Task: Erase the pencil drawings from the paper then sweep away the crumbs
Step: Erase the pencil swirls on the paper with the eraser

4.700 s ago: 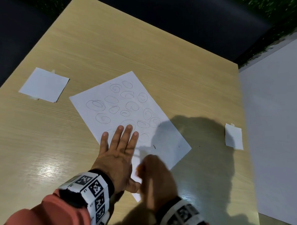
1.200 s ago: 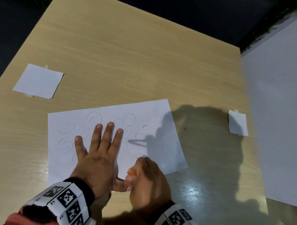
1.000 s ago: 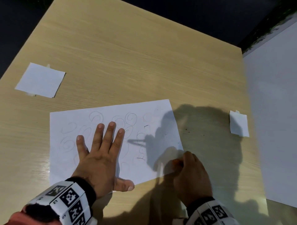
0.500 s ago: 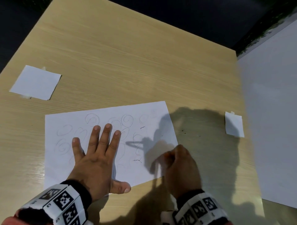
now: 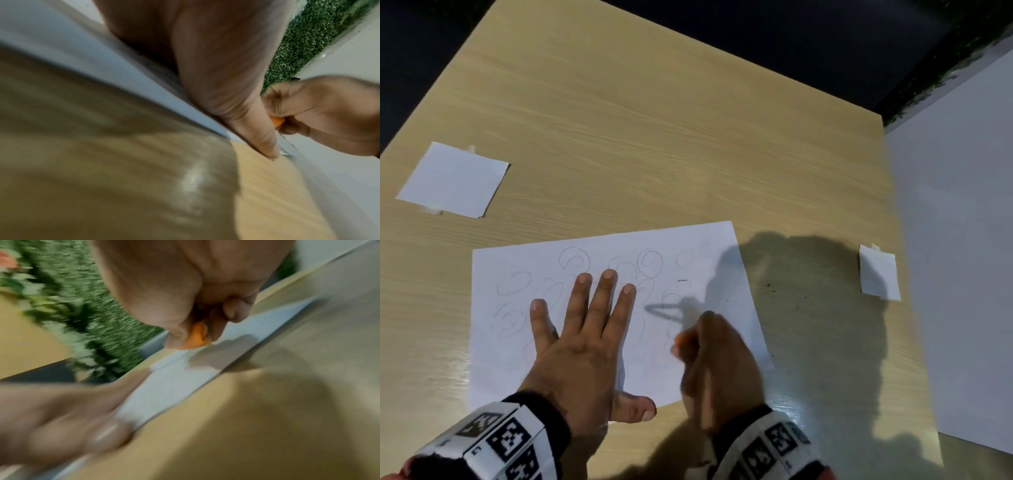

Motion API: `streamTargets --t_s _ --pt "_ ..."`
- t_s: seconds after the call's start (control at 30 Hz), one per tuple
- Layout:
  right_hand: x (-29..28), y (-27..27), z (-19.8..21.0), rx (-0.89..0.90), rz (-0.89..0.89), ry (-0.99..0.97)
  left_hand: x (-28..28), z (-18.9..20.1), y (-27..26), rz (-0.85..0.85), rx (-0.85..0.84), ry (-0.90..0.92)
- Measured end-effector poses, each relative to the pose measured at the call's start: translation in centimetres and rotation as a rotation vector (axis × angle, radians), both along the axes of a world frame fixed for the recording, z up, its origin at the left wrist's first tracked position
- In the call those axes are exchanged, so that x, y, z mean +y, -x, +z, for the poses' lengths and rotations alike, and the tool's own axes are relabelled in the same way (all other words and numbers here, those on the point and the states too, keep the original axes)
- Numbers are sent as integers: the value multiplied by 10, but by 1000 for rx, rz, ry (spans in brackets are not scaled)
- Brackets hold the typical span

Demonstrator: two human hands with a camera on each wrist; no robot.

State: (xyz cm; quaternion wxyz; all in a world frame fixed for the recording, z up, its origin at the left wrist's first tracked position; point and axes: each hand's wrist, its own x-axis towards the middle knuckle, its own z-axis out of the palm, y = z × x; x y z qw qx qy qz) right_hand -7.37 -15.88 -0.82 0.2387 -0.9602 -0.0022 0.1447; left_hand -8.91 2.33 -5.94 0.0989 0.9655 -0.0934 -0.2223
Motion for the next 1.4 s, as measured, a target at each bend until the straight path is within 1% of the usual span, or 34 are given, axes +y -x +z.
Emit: streamTargets --t_s 0.03,0.07,0.1,0.13,0.17,0.23,0.3,0.33,0.4,0.47,0.5,0.57,0.6,0.67,0.7,0.77,0.8,0.83,0.9,0.93,0.97,1.0,1.03,1.1,1.13,1.2,1.23,1.27,1.33,1.37,1.4 --pt "15 12 0 8 116 -35 0 0 0 -7 -2 2" --pt "17 19 -3 -9 158 -32 -2 -1 0 -15 -1 7" --pt "11 15 -8 -44 134 -23 -1 0 0 -17 -5 6" --pt "-2 5 -11 -70 58 28 0 0 0 -15 -6 6" --pt "-19 -5 -14 -55 -40 93 0 1 0 -16 1 3" --pt "-55 -25 -11 26 -226 174 0 0 1 -19 11 6" --pt "-64 -32 -5 13 -306 189 1 0 1 -8 15 15" --pt "-53 -32 -2 -7 -283 195 1 0 2 -8 20 17" --pt "-13 -21 -2 -30 -100 85 0 1 2 -4 26 28" --pt "25 -7 -6 59 102 -30 -1 2 1 -8 22 39" --pt "32 -7 -8 54 141 -48 -2 3 1 -10 22 36" --pt "17 -24 -11 -39 55 20 -1 3 0 0 29 29" --pt "0 -35 -14 -60 -36 82 0 2 0 -2 36 25" --pt "-38 -56 -14 -15 -213 200 0 1 2 -10 39 25" --pt "-51 -62 -12 2 -270 236 0 1 2 -8 39 30" --pt "-51 -63 -4 -13 -303 237 0 1 1 -3 26 38" --pt "-38 -58 -1 -21 -264 194 0 0 0 1 24 43" --pt "-20 -49 0 -20 -181 129 -1 0 0 6 22 50" --pt "21 -25 -4 34 62 21 -2 0 0 6 15 59" --pt "34 -14 -5 74 139 -9 -2 0 1 2 15 59" --pt "38 -11 -7 60 163 -9 -3 0 1 0 21 58" --pt "32 -18 -9 19 138 23 -2 1 0 2 26 57" --pt "20 -29 -11 -11 68 69 -1 1 -1 4 27 53" --pt "-13 -53 -14 -7 -128 157 -1 1 0 -4 28 41" --pt "-27 -62 -12 -10 -197 189 -1 1 0 -5 25 41" --pt "-29 -65 -8 -35 -236 183 -1 1 0 6 14 46" --pt "-16 -58 -6 -43 -199 152 -2 1 0 11 6 47" --pt "3 -48 -4 -34 -126 80 -3 1 0 17 -4 52" --pt "43 -20 -7 24 96 -50 -4 0 2 22 -28 61" --pt "54 -13 -7 37 172 -43 -5 -1 2 22 -44 58" --pt "54 -18 -9 17 185 -16 -5 -1 2 27 -50 53"
